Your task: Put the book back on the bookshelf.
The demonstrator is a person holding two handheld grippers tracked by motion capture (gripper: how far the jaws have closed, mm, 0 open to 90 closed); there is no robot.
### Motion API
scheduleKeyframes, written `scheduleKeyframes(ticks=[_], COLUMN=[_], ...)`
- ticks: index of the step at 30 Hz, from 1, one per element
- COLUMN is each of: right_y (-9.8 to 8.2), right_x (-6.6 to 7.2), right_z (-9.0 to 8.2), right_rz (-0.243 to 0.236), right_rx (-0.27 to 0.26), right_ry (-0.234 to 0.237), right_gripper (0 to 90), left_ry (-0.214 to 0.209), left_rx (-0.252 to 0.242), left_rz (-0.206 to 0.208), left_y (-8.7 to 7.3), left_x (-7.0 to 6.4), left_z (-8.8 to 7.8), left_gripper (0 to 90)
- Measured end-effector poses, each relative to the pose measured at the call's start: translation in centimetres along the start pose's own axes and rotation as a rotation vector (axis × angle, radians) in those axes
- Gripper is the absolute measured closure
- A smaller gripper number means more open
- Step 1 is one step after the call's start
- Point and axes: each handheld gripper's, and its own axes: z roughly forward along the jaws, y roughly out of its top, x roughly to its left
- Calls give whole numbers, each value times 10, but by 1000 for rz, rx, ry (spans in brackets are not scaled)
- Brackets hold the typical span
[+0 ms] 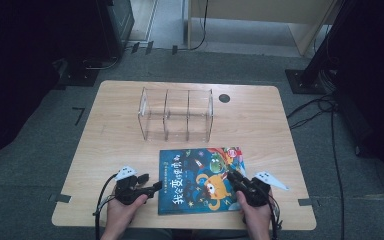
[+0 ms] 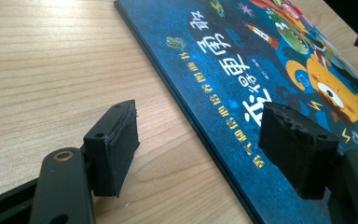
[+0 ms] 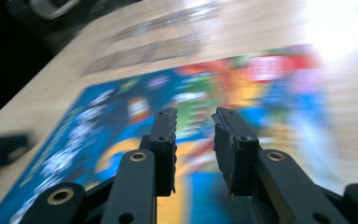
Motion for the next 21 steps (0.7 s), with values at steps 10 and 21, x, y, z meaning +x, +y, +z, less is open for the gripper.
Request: scheduleKeyframes(ticks=[10,21], right_y=[13,17], right_x=[-46,-58], right_z=[1,13], right_rz=[163,304], right_rx=[62,93], right_ry=[-37,-16], right_gripper=[688,703], left_ry=[-21,-65], left_rx=[14,26], left_rz=[21,-3], left_y=[2,10], left_x=[-4,-11], left_z=[5,20], left_gripper=[295,292])
